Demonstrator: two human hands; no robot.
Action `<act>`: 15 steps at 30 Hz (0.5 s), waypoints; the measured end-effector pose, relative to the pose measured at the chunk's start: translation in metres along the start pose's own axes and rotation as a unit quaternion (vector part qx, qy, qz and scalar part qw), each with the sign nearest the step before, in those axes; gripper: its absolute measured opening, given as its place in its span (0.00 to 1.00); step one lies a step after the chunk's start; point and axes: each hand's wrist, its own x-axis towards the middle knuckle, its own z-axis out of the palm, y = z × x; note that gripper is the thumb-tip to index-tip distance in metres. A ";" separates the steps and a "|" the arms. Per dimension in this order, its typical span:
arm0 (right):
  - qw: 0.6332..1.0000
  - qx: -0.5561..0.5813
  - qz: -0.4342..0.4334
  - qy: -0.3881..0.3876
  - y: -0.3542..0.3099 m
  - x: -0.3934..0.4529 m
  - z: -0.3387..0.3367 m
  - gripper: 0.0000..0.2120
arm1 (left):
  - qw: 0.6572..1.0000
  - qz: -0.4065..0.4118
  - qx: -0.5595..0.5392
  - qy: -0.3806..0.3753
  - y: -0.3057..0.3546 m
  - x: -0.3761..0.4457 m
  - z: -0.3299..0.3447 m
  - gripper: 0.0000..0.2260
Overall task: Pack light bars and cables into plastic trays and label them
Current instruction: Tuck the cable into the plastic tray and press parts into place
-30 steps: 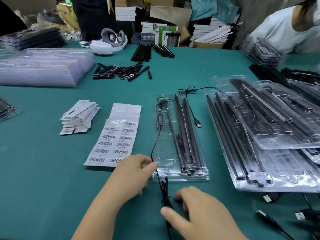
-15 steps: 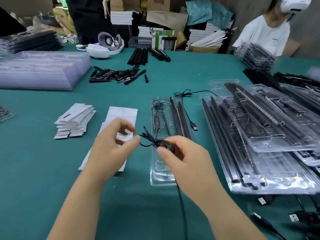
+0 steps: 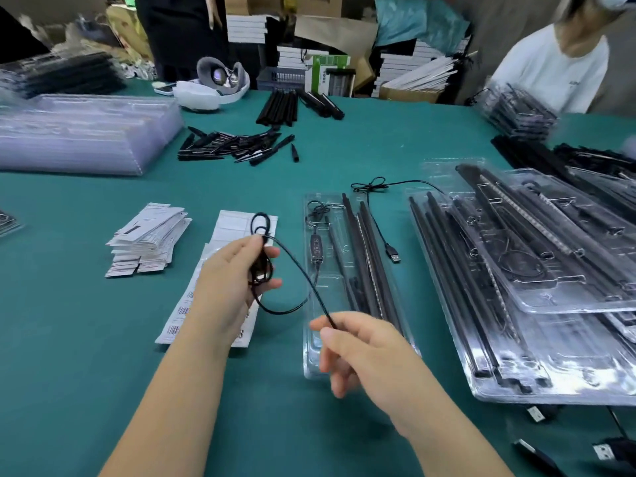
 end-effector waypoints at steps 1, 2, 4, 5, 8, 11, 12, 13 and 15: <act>1.000 0.008 -0.004 0.017 0.001 -0.003 -0.002 0.08 | 0.997 -0.029 -0.065 0.004 0.001 0.002 -0.002 0.09; 0.999 0.001 -0.016 0.041 0.001 -0.004 -0.003 0.10 | 0.990 -0.055 -0.132 0.005 0.002 0.003 -0.002 0.10; 0.994 -0.057 -0.053 0.079 -0.001 -0.001 -0.004 0.12 | 0.963 -0.094 -0.254 -0.014 0.001 0.003 -0.002 0.12; 0.989 -0.094 -0.071 0.087 -0.003 0.002 -0.003 0.12 | 0.946 -0.109 -0.302 -0.036 0.000 0.003 0.000 0.13; 0.969 -0.225 -0.082 0.056 -0.008 0.014 0.002 0.11 | 0.899 -0.139 -0.408 -0.077 -0.003 0.002 0.001 0.14; 0.951 -0.305 -0.050 -0.010 -0.003 0.017 0.003 0.10 | 0.847 -0.169 -0.500 -0.063 -0.005 0.004 -0.004 0.12; 0.955 -0.293 -0.034 -0.018 -0.001 0.016 0.000 0.10 | 0.839 -0.174 -0.513 -0.056 -0.005 0.005 -0.007 0.13; 0.962 -0.273 -0.020 -0.020 -0.001 0.014 -0.005 0.09 | 0.844 -0.172 -0.505 -0.053 -0.004 0.006 -0.009 0.16; 0.982 -0.189 -0.006 0.005 -0.003 0.011 -0.013 0.07 | 0.893 -0.148 -0.423 -0.044 -0.002 0.006 -0.011 0.17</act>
